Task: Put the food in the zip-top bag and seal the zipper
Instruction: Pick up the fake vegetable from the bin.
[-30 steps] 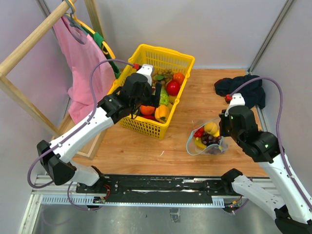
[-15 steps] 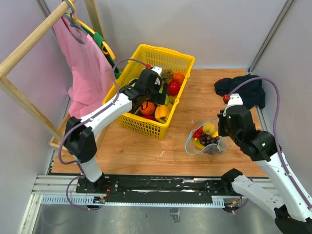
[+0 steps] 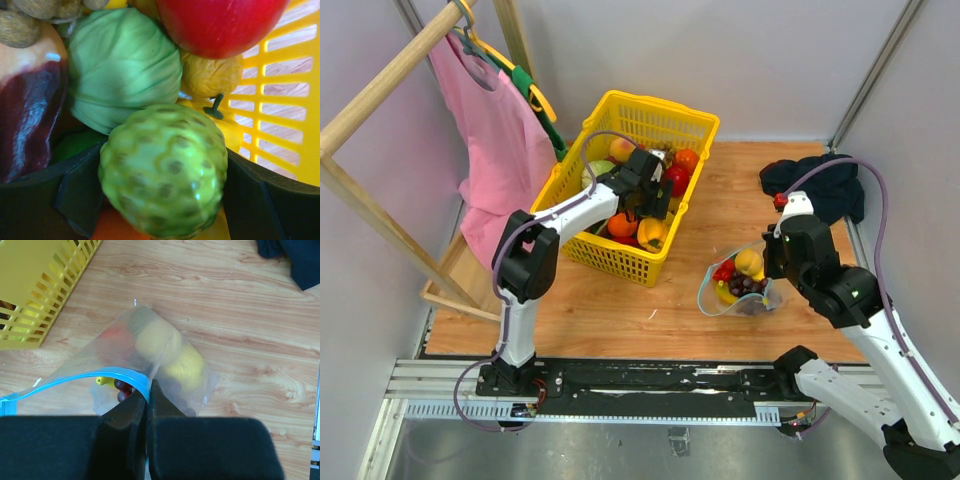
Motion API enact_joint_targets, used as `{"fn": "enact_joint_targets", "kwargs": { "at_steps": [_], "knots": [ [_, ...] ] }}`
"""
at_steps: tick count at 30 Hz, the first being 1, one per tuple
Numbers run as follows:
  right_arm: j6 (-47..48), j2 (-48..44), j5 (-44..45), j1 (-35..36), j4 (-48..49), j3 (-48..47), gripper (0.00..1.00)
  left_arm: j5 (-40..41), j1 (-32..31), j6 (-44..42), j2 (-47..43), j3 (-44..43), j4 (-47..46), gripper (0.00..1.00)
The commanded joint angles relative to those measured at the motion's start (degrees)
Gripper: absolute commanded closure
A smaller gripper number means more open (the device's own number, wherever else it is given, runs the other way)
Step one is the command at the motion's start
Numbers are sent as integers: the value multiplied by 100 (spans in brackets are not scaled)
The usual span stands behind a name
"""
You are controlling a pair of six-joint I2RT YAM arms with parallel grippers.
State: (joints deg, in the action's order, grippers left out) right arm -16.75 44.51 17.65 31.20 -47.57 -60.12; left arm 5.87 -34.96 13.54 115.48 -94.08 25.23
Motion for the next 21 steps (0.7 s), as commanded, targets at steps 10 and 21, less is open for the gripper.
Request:
{"fn": "enact_joint_targets", "kwargs": {
  "at_steps": [10, 21],
  "knots": [
    [-97, -13, -100, -74, 288, 29, 100, -11, 40, -62, -179, -44, -104, 45],
    [-149, -34, -169, -70, 284, -10, 99, 98, 42, 20, -1336, 337, 48, 61]
  ]
}}
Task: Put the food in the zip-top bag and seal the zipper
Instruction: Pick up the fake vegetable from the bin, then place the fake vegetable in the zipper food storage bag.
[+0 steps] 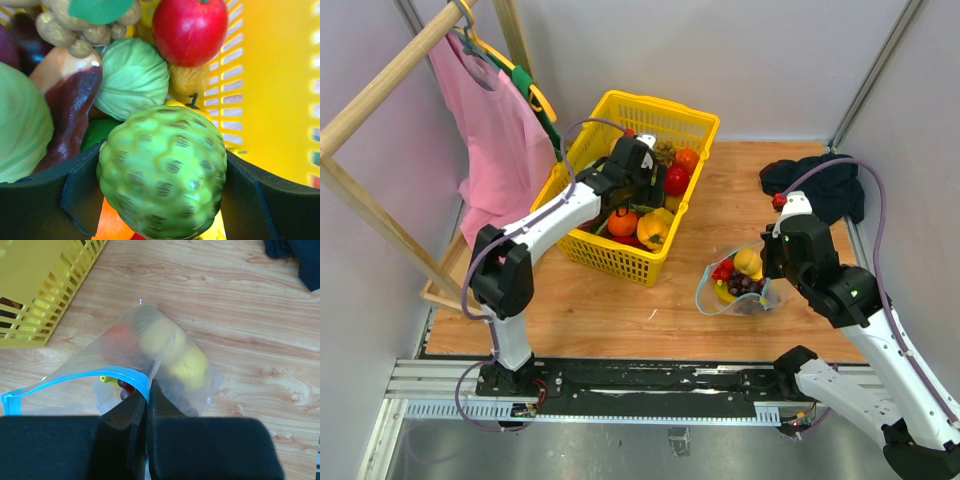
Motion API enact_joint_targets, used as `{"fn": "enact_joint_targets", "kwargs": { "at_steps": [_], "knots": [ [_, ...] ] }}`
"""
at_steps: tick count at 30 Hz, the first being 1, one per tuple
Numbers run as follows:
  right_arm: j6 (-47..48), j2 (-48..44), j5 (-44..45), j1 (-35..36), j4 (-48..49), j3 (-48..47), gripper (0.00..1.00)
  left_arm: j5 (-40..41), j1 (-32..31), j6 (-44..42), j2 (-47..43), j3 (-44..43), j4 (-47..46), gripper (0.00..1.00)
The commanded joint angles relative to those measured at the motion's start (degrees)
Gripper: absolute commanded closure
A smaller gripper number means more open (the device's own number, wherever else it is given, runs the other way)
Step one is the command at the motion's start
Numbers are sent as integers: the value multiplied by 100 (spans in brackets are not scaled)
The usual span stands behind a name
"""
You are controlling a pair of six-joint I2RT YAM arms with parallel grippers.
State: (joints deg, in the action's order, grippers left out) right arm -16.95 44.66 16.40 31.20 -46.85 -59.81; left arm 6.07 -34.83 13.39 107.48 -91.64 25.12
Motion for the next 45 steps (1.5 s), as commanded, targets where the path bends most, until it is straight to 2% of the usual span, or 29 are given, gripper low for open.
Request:
{"fn": "enact_joint_targets", "kwargs": {
  "at_steps": [1, 9, 15, 22, 26, 35, 40, 45],
  "knots": [
    [-137, -58, -42, -74, 207, -53, 99, 82, 29, 47, -654, 132, 81, 61],
    [-193, -81, -58, -75, 203, -72, 99, 74, -67, 155, -1728, 569, 156, 63],
    [-265, -122, -84, -70, 189, -92, 99, 92, -386, -6, -2399, 635, 351, 63],
    [-339, -95, -161, -72, 188, -100, 99, -179, -1033, -150, -3114, 958, 55, 64],
    [-365, -105, -182, -70, 196, -109, 99, -247, -1640, -248, -3381, 1173, -230, 65],
    [-384, -132, -230, -71, 197, -108, 99, -153, -3144, -764, -3065, 1366, -822, 65],
    [-385, -157, -256, -72, 189, -91, 100, -108, -3543, -1053, -2593, 1244, -1047, 65],
    [-389, -185, -286, -70, 190, -84, 99, -276, -3640, -1020, -2100, 1187, -1412, 68]
  ]
}}
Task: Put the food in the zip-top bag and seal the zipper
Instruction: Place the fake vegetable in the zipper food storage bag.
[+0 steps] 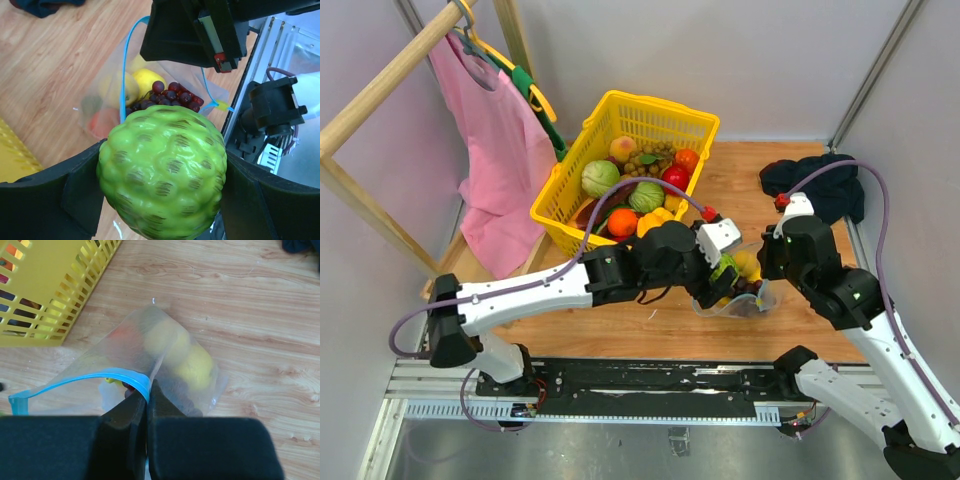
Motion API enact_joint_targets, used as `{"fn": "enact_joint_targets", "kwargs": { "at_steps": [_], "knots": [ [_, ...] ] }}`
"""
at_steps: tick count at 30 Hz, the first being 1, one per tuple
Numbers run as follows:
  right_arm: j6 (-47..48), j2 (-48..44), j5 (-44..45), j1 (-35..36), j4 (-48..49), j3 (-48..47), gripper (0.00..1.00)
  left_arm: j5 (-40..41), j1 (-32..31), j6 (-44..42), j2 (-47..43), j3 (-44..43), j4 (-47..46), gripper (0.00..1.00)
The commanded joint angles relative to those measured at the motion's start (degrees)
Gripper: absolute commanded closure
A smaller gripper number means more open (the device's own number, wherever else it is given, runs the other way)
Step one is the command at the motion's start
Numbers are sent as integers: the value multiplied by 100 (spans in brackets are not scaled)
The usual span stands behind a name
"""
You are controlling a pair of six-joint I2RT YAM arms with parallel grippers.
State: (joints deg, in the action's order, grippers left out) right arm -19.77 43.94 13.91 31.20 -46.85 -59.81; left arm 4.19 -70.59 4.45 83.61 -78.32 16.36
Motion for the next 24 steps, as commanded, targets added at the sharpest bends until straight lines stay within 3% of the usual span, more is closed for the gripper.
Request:
{"fn": "enact_joint_targets", "kwargs": {
  "at_steps": [1, 10, 14, 24],
  "knots": [
    [-106, -114, -50, -70, 187, -83, 99, -55, -66, -108, 395, -161, -574, 68],
    [-109, -141, -101, -71, 188, -57, 99, 568, -69, 138, 1147, -418, -428, 70],
    [-111, -119, -140, -71, 206, -48, 99, 1253, -61, 317, 1306, -401, -441, 69],
    [-115, -95, -237, -71, 243, -39, 99, 2046, -64, 880, 1576, -384, -679, 55]
  ]
}}
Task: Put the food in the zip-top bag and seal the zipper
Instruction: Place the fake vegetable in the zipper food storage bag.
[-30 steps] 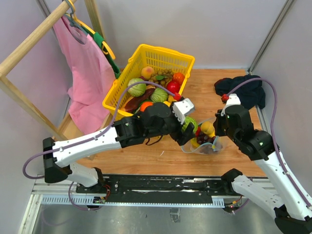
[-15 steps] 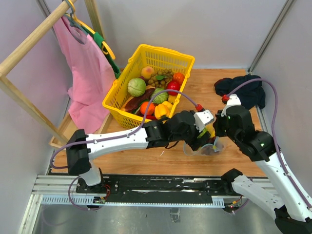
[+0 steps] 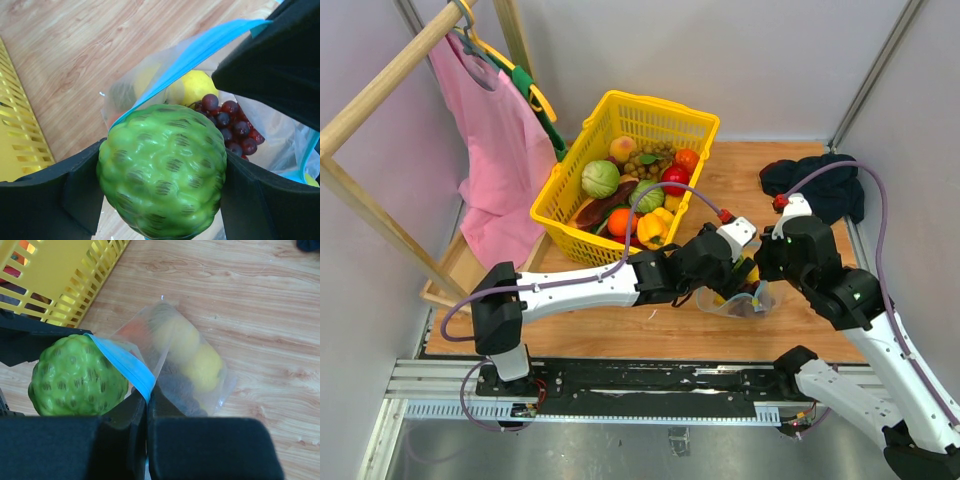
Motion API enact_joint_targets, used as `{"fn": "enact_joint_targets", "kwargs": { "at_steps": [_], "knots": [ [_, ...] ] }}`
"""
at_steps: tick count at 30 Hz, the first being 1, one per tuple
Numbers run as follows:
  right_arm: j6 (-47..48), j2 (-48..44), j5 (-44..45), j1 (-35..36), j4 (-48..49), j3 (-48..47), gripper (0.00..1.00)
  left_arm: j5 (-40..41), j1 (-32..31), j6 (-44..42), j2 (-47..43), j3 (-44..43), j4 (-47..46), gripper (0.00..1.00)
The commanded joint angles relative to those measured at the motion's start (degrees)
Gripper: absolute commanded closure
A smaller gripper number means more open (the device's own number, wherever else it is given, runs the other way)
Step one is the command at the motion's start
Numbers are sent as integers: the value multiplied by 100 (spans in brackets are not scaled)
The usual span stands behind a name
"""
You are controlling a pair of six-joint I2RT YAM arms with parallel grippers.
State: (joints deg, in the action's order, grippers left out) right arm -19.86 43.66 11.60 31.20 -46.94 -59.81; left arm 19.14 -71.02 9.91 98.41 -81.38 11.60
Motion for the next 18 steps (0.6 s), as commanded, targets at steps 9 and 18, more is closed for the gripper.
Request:
{"fn": "enact_joint_targets", "kwargs": {
  "at_steps": [9, 18],
  "knots": [
    [-132, -50, -13, -71, 281, -31, 99, 68, -24, 505, 135, 4, -316, 29],
    [-146, -50, 1, -70, 294, -19, 99, -223, -91, 724, -20, 310, -390, 17]
  ]
}}
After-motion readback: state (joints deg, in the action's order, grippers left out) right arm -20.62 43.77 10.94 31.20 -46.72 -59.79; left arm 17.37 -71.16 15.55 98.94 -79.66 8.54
